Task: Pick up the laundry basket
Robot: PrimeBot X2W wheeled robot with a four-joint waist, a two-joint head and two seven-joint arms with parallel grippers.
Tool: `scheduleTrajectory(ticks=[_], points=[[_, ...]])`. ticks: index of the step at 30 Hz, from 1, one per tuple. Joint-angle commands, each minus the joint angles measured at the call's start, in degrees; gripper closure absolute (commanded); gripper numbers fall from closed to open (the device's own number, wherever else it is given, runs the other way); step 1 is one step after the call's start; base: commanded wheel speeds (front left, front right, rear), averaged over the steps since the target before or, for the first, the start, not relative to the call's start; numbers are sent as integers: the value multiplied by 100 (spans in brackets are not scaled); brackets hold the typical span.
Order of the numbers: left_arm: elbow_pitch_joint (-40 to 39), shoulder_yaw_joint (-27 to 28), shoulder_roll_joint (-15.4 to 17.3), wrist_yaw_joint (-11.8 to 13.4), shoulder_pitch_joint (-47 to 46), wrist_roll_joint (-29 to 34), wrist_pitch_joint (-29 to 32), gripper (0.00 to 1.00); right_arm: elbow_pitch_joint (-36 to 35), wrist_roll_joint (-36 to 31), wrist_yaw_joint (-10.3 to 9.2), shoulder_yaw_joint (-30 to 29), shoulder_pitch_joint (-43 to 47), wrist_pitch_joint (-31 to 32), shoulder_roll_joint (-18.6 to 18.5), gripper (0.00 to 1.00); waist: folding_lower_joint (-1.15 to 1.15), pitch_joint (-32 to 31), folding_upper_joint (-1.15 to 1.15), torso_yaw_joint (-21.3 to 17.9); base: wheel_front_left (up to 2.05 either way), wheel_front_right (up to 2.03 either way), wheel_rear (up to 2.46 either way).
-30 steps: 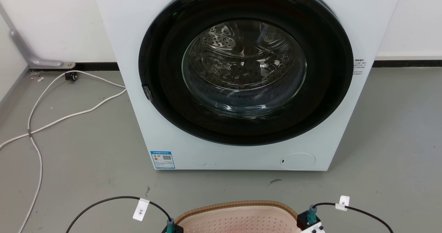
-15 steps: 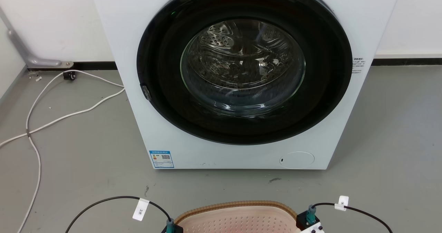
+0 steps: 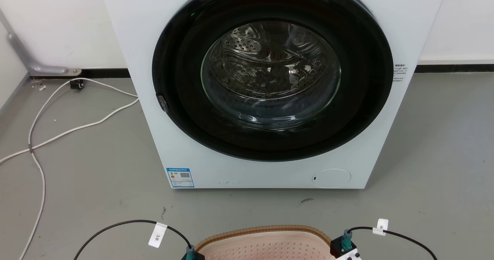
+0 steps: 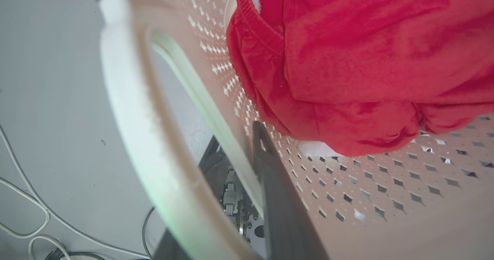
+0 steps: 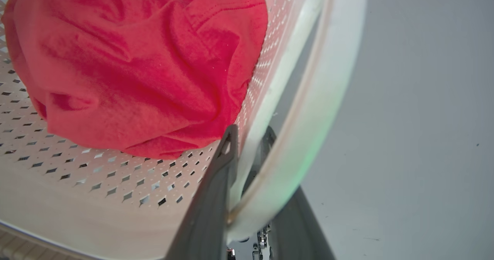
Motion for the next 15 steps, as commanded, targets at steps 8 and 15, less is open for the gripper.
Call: scheduleTrajectory(ticks=[8,15], points=[[-113,-62,-74,-80,76,106,6,100,-80,-79,67,31,-14,-19,71,100,0,-24,0,12,0,0,0],[-137,-62,-70,-80,78,108,11,100,-109,-92,67,31,-19,3,68,100,0,-33,0,29,0,0,0]])
